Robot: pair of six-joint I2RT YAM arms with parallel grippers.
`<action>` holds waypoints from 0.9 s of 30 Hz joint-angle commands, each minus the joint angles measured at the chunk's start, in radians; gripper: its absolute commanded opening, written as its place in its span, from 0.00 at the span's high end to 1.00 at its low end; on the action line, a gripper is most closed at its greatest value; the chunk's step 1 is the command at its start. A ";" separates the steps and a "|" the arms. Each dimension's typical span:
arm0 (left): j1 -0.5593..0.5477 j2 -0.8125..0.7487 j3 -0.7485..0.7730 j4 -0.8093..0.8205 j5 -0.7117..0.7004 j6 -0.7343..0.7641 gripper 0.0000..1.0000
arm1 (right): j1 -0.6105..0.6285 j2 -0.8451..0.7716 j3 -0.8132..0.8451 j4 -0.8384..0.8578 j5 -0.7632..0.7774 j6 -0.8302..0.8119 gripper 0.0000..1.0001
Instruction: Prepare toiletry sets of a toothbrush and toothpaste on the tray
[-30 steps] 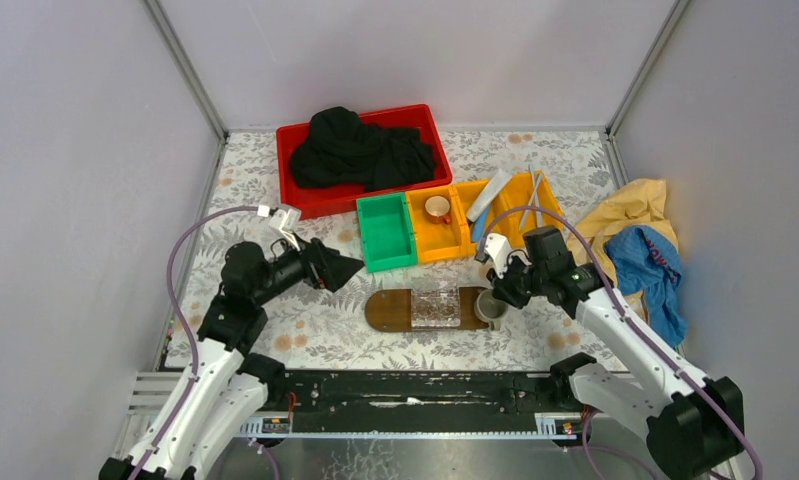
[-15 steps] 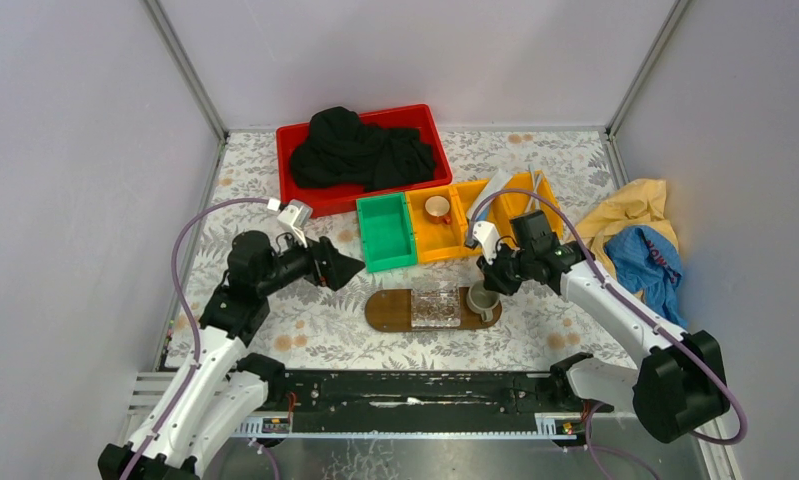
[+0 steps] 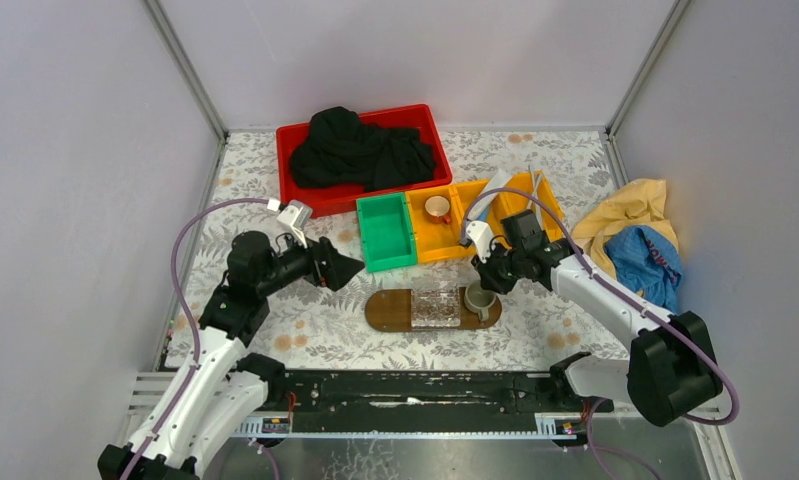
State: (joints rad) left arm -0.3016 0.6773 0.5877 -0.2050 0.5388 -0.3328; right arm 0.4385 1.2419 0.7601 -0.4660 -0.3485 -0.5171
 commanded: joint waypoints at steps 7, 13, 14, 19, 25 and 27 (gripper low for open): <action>-0.005 -0.022 0.000 0.004 0.000 0.018 0.01 | 0.010 0.005 0.015 0.013 -0.020 -0.003 0.86; -0.006 -0.024 0.000 0.004 0.002 0.017 0.01 | 0.011 0.003 0.028 -0.028 -0.055 -0.021 0.96; -0.005 -0.024 0.000 0.004 0.002 0.017 0.01 | 0.011 -0.001 0.028 -0.033 -0.055 -0.026 0.96; -0.005 -0.021 0.000 0.006 0.003 0.017 0.01 | 0.011 -0.015 0.016 -0.028 -0.041 -0.029 0.83; -0.005 -0.021 -0.002 0.006 0.000 0.018 0.01 | 0.010 -0.016 0.022 -0.038 -0.053 -0.027 0.62; -0.004 -0.021 -0.003 0.006 -0.002 0.018 0.01 | 0.010 -0.029 0.023 -0.041 -0.050 -0.028 0.60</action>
State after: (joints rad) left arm -0.3016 0.6651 0.5877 -0.2066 0.5388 -0.3328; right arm 0.4400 1.2469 0.7601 -0.4915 -0.3786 -0.5396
